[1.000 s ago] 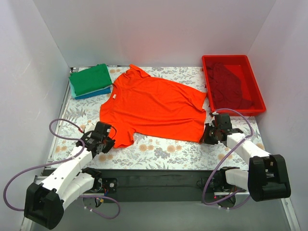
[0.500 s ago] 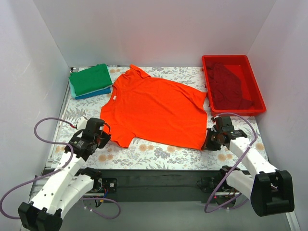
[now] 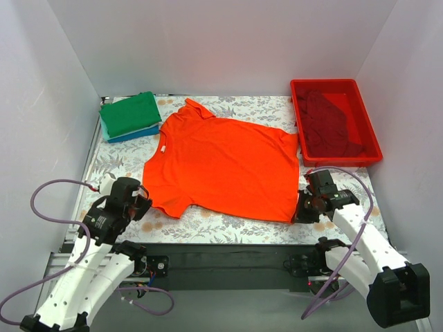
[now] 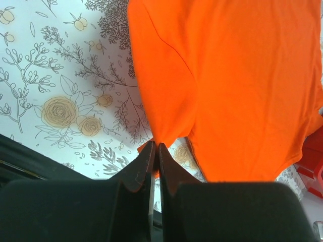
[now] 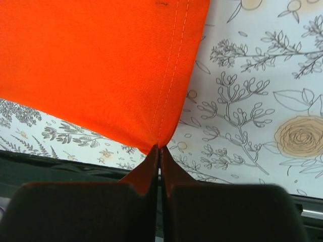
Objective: Fold and stack the t-shirts
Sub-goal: Fold the tshirt
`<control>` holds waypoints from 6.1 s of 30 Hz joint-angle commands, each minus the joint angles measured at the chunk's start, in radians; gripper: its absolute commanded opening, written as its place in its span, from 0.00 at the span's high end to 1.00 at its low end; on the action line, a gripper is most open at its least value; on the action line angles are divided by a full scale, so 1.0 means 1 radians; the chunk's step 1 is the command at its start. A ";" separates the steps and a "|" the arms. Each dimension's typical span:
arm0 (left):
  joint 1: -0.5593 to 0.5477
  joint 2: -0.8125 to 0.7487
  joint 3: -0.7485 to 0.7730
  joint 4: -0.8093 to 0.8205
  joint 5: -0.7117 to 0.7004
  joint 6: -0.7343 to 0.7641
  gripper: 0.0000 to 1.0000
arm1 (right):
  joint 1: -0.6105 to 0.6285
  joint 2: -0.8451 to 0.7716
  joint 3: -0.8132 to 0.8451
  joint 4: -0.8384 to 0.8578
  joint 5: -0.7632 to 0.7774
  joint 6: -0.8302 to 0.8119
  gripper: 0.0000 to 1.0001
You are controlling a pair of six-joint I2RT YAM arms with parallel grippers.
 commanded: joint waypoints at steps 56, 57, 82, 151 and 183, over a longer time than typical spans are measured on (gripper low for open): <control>0.253 0.884 0.413 0.716 0.473 0.331 1.00 | -0.194 0.606 0.460 0.068 -0.112 -0.202 0.99; 0.255 0.895 0.419 0.716 0.475 0.330 1.00 | -0.195 0.611 0.463 0.068 -0.116 -0.204 0.99; 0.339 0.898 0.446 0.732 0.524 0.327 1.00 | -0.243 0.645 0.524 0.063 -0.121 -0.208 0.99; 0.506 0.886 0.059 0.740 0.444 0.636 0.36 | -0.272 0.416 0.148 0.301 -0.130 -0.178 0.48; 0.522 1.007 0.126 0.771 0.403 0.675 1.00 | -0.272 0.474 0.125 0.286 -0.106 -0.188 0.99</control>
